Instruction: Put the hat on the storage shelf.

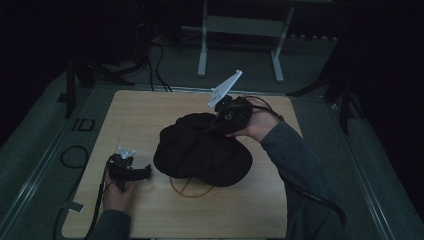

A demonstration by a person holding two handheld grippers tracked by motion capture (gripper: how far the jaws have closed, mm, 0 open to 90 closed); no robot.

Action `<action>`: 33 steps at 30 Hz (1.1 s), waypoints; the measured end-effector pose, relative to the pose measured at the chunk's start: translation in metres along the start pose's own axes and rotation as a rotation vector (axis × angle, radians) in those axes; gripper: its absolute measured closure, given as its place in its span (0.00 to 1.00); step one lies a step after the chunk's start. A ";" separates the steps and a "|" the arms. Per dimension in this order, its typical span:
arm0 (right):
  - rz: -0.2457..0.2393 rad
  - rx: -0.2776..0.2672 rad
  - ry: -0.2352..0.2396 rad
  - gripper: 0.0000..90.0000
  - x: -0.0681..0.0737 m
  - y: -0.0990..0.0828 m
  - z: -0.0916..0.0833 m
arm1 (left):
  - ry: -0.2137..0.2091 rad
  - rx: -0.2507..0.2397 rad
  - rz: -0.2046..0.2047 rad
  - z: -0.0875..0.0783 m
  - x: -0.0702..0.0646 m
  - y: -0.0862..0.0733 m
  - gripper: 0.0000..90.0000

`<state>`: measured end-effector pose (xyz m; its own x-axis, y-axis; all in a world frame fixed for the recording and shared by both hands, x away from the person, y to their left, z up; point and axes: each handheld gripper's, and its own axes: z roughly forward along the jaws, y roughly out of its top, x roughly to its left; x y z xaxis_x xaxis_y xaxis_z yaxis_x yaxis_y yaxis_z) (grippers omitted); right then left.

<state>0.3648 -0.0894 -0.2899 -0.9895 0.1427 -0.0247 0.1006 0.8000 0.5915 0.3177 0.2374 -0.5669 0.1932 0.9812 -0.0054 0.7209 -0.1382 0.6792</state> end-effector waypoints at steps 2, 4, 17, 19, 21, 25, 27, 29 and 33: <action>0.002 0.000 0.006 0.91 0.000 -0.001 0.001 | 0.000 0.000 0.001 0.000 0.000 0.000 0.00; 0.002 0.001 0.008 0.91 0.000 -0.002 0.001 | 0.000 0.000 0.000 0.000 0.000 0.000 0.00; -0.026 0.011 0.033 0.86 0.005 -0.001 0.003 | -0.001 0.003 0.000 0.000 0.000 0.000 0.00; -0.035 0.024 0.044 0.83 0.007 0.000 0.005 | -0.002 0.003 0.002 0.000 0.000 0.000 0.00; -0.044 0.037 0.042 0.83 0.007 0.000 0.008 | -0.002 0.003 0.002 0.000 0.000 0.000 0.00; -0.039 0.037 0.045 0.83 0.007 0.000 0.008 | -0.002 0.003 0.003 0.000 0.000 0.000 0.00; -0.038 0.038 0.045 0.81 0.007 0.000 0.008 | -0.002 0.003 0.002 0.000 0.000 0.000 0.00; -0.039 0.038 0.045 0.79 0.007 0.000 0.008 | -0.002 0.003 0.001 0.000 0.000 0.000 0.00; -0.039 0.033 0.029 0.68 0.008 0.002 0.011 | -0.001 0.003 0.002 0.000 0.000 0.000 0.00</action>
<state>0.3586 -0.0805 -0.2974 -0.9952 0.0948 -0.0235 0.0651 0.8236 0.5634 0.3177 0.2376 -0.5666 0.1952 0.9808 -0.0043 0.7225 -0.1408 0.6769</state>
